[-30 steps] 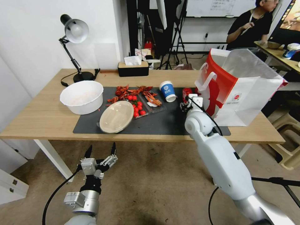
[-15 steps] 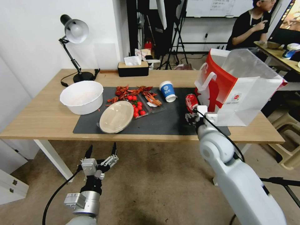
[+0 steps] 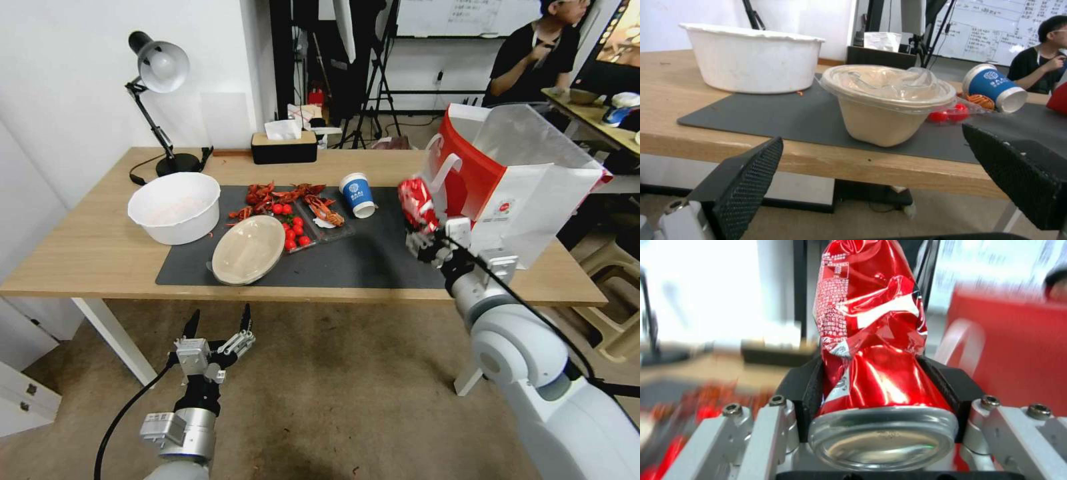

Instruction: Pick up the trash from the table and place it into the takeout bag.

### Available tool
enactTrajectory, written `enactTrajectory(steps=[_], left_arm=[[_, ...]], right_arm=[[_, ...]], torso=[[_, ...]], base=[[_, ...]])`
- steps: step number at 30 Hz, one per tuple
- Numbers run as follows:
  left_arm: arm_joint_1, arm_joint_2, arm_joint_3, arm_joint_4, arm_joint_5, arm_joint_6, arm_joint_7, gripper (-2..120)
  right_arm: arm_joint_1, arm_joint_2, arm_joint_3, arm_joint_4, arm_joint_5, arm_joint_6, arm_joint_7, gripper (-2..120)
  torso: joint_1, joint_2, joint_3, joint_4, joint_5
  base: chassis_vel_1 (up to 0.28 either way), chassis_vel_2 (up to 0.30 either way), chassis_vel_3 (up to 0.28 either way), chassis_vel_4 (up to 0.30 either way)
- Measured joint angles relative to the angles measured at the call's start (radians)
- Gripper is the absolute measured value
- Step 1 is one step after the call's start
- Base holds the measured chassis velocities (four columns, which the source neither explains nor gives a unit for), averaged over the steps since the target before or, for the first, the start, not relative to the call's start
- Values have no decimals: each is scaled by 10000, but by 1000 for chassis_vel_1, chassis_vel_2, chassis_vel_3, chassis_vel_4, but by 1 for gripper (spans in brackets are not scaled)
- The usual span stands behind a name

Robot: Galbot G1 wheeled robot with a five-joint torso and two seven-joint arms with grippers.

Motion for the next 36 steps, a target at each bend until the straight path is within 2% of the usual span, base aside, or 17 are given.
enactTrajectory(steps=[1,3,6,8,10,15,16,19,25,36], left_arm=[[0,0,0,0,0,0,0,100],[12,2,-11,0,-7,-30,-2,100],[16,-3,-7,0,-8,-43,-2,100],[16,-5,-1,0,-6,-49,-2,100],[15,-22,15,-5,1,-53,-2,100],[15,-39,17,-9,9,-64,-2,100],[23,-49,17,-9,15,-74,-2,100],[42,-76,19,-23,41,-100,0,100],[67,-93,27,-51,68,-107,6,100],[80,-74,24,-100,74,-99,6,100]], right_arm=[[0,0,0,0,0,0,0,49],[406,-233,281,-237,238,850,32,49],[867,-530,590,-526,627,1386,392,49],[997,-634,679,-590,750,1410,556,49],[1440,-1026,965,-772,1335,1273,1112,49],[1995,-1578,1263,-1071,1893,1056,1511,49],[2293,-1798,1306,-1206,2242,827,1866,49],[2614,-2019,1336,-1378,2533,331,2330,49],[2676,-2228,1419,-1628,2542,-394,2509,50],[2686,-2121,1302,-2061,2373,-406,2259,90]], torso=[[0,0,0,0,0],[0,-1,0,0,-2],[0,-2,0,0,-1],[0,-1,1,0,-2],[0,-1,0,-2,0],[0,-2,1,-2,-1],[0,-2,1,-2,-1],[0,-2,1,1,-3],[0,-2,1,-2,0],[0,-2,1,-1,-2]], base=[[0,0,0,0],[0,0,0,0],[0,0,0,0],[0,0,0,0],[0,0,0,0],[0,0,0,0],[0,0,0,0],[0,0,0,0],[0,0,0,0],[0,0,0,0]])
